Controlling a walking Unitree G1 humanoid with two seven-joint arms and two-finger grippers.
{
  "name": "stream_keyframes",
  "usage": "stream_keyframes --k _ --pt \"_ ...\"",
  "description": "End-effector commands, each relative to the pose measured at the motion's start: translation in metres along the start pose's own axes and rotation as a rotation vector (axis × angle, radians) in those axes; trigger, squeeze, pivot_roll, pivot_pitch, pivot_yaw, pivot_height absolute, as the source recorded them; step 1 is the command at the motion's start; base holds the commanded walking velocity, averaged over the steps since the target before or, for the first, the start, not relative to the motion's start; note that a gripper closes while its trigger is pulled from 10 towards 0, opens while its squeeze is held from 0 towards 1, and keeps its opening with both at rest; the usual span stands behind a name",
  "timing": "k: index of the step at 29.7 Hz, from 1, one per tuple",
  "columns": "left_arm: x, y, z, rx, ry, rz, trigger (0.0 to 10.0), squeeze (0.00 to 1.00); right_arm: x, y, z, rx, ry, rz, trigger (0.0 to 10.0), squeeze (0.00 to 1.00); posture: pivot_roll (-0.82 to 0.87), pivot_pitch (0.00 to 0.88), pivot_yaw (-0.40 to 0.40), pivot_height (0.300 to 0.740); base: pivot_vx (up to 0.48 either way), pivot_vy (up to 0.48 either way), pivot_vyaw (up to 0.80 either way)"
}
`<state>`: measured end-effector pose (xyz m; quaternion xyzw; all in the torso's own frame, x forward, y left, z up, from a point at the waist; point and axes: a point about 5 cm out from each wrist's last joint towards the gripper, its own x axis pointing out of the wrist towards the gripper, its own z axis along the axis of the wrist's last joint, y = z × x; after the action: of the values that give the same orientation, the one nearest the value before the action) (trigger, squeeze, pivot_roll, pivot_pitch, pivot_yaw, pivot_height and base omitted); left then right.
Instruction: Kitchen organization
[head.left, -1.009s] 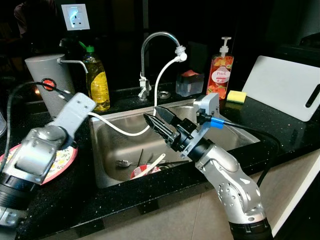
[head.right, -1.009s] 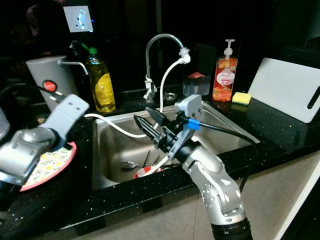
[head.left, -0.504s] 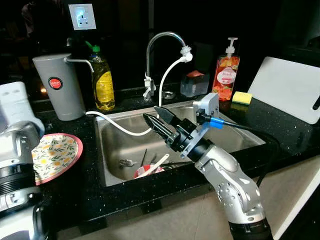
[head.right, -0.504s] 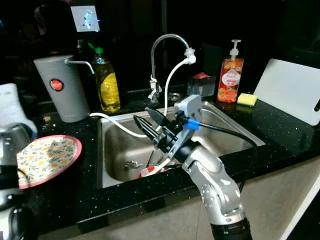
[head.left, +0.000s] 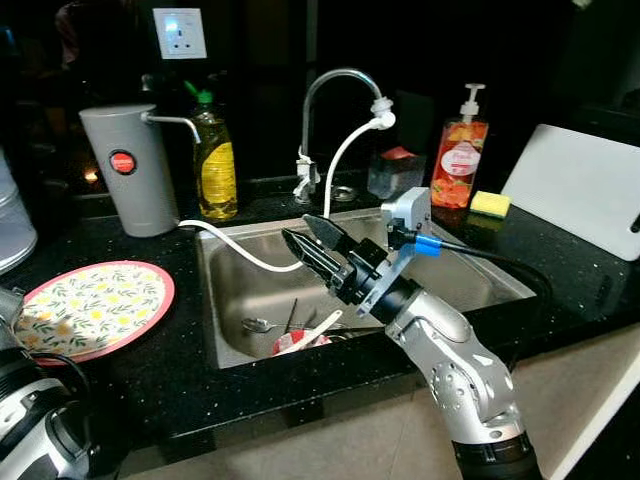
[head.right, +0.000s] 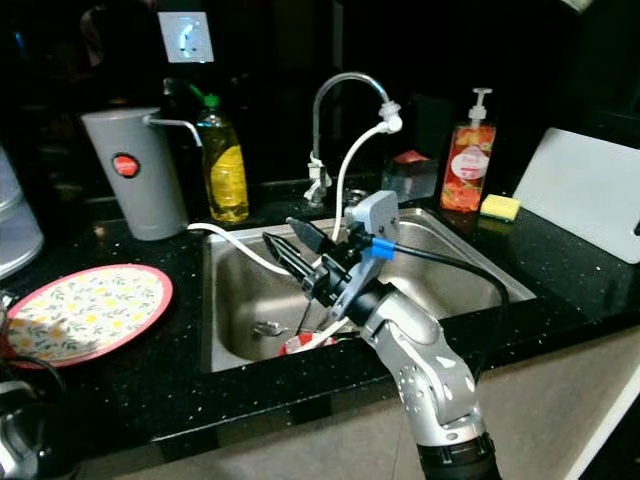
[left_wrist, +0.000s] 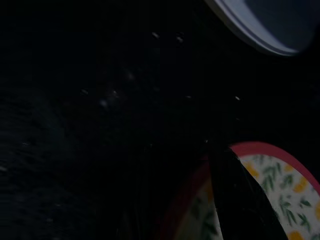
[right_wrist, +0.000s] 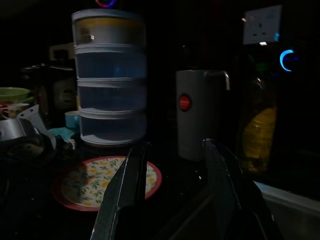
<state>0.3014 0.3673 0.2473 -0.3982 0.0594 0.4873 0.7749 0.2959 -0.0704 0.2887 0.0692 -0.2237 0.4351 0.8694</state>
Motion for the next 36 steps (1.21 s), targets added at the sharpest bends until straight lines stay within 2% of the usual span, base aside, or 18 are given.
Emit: stream_keyframes --k 1,5,6,9,12,17,24,26,27,36 --pt "0.003 0.003 0.004 -0.008 -0.004 0.017 10.0 0.00 0.002 0.001 0.000 0.003 -0.003 0.012 10.0 0.00 -0.01 0.029 -0.012 0.740 0.000 0.000 0.00" --pt "0.006 -0.001 -0.002 -0.018 0.114 -0.056 10.0 0.00 0.001 0.000 0.001 -0.001 -0.003 0.015 10.0 0.00 -0.01 0.023 -0.011 0.740 0.000 0.000 0.00" --pt "0.006 -0.001 -0.002 -0.018 0.114 -0.056 10.0 0.00 0.001 0.000 0.001 -0.001 -0.003 0.015 10.0 0.00 -0.01 0.023 -0.011 0.740 0.000 0.000 0.00" --pt "0.006 -0.006 -0.015 -0.011 0.189 -0.082 10.0 0.00 0.002 -0.001 0.001 -0.003 -0.006 0.017 10.0 0.00 -0.01 0.017 -0.005 0.740 0.000 0.000 0.00" --pt "0.006 -0.006 -0.019 0.002 0.210 -0.084 10.0 0.00 0.002 -0.001 0.001 -0.004 -0.008 0.017 10.0 0.00 -0.01 0.015 -0.003 0.740 0.000 0.000 0.00" --pt "0.006 -0.006 -0.032 0.125 0.263 -0.115 10.0 0.00 0.002 0.000 0.001 -0.005 -0.013 0.018 10.0 0.00 -0.01 0.010 0.002 0.740 0.000 0.000 0.00" --pt "-0.001 -0.016 -0.045 0.137 0.335 -0.208 10.0 0.00 0.002 -0.001 0.002 -0.007 -0.014 0.018 10.0 0.00 -0.01 0.009 0.001 0.740 0.000 0.000 0.00" --pt "-0.006 -0.021 -0.049 0.150 0.342 -0.244 4.9 0.00 0.002 -0.001 0.002 -0.009 -0.014 0.018 10.0 0.00 -0.01 0.011 0.001 0.740 0.000 0.000 0.00" --pt "-0.006 -0.021 -0.049 0.152 0.340 -0.241 0.0 0.00 0.002 -0.001 0.002 -0.009 -0.014 0.018 10.0 0.00 -0.01 0.012 0.001 0.740 0.000 0.000 0.00" --pt "-0.012 -0.024 -0.050 0.151 0.330 -0.262 0.0 0.00 0.001 -0.001 0.003 -0.011 -0.015 0.013 10.0 0.00 -0.01 0.016 0.003 0.740 0.000 0.000 0.00"
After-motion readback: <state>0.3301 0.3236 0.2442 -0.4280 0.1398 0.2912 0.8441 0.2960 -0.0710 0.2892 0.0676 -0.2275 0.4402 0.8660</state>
